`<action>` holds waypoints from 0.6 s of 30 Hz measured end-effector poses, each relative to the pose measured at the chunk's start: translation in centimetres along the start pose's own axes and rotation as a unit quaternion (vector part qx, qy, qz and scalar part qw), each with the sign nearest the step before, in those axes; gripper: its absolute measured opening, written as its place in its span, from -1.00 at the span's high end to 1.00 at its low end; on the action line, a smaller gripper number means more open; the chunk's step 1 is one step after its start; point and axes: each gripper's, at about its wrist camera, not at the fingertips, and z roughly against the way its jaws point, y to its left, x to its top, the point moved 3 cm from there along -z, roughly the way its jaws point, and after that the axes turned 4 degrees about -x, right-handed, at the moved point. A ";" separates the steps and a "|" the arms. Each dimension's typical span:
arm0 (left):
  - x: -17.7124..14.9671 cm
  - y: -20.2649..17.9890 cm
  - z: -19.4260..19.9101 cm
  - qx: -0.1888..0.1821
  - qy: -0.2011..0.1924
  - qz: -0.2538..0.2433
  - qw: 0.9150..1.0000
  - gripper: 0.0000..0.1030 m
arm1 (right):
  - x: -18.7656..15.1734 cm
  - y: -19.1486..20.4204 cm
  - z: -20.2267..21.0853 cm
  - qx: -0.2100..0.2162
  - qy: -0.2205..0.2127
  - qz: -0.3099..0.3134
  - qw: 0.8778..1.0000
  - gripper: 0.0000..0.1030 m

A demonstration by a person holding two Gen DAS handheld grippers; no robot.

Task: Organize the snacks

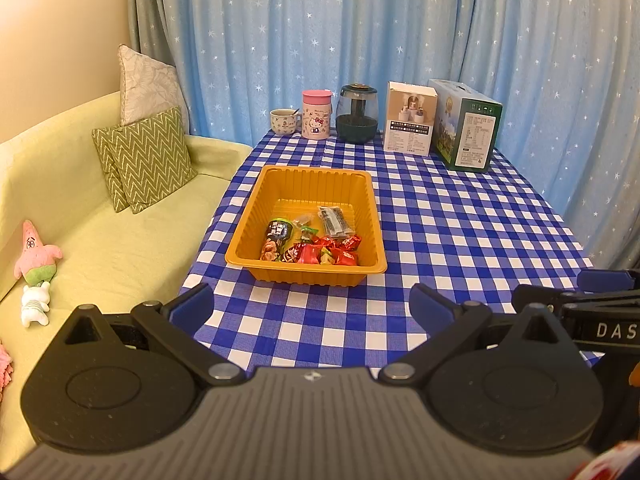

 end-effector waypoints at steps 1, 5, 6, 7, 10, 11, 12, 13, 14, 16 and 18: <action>-0.1 0.1 0.0 0.000 0.000 0.000 1.000 -1.00 | 0.0 0.0 0.0 0.000 0.000 -0.001 1.000 -0.72; 0.0 0.1 0.0 0.001 0.000 0.000 1.000 -1.00 | 0.0 -0.2 0.0 0.001 0.000 -0.001 1.000 -0.72; -0.1 0.1 0.0 0.001 0.000 0.000 1.000 -1.00 | 0.0 -0.2 0.0 0.000 0.000 -0.001 1.000 -0.72; -0.1 0.0 -0.1 0.000 0.000 0.000 1.000 -1.00 | 0.0 -0.2 0.0 0.000 0.001 0.000 1.000 -0.72; -0.1 0.0 -0.1 0.001 0.000 0.000 1.000 -1.00 | 0.1 -0.4 -0.1 0.000 0.001 -0.002 1.000 -0.72; -0.1 0.0 -0.1 0.000 0.000 0.000 1.000 -1.00 | 0.1 -0.4 -0.2 0.000 0.001 -0.002 1.000 -0.72; -0.1 0.0 -0.1 0.000 0.000 -0.001 1.000 -1.00 | 0.1 -0.4 -0.2 0.000 0.001 -0.002 1.000 -0.72; -0.1 0.0 -0.1 0.001 0.000 0.000 1.000 -1.00 | 0.1 -0.4 -0.2 0.000 0.001 -0.003 1.000 -0.72; -0.1 0.0 -0.1 0.000 0.000 0.000 1.000 -1.00 | 0.1 -0.4 -0.2 0.000 0.000 -0.002 1.000 -0.72; -0.1 0.0 -0.1 0.001 0.000 0.000 1.000 -1.00 | 0.0 -0.5 -0.2 0.000 0.001 -0.002 1.000 -0.72; -0.1 0.0 -0.1 0.001 0.000 0.000 1.000 -1.00 | 0.0 -0.4 -0.2 0.000 0.001 -0.003 1.000 -0.72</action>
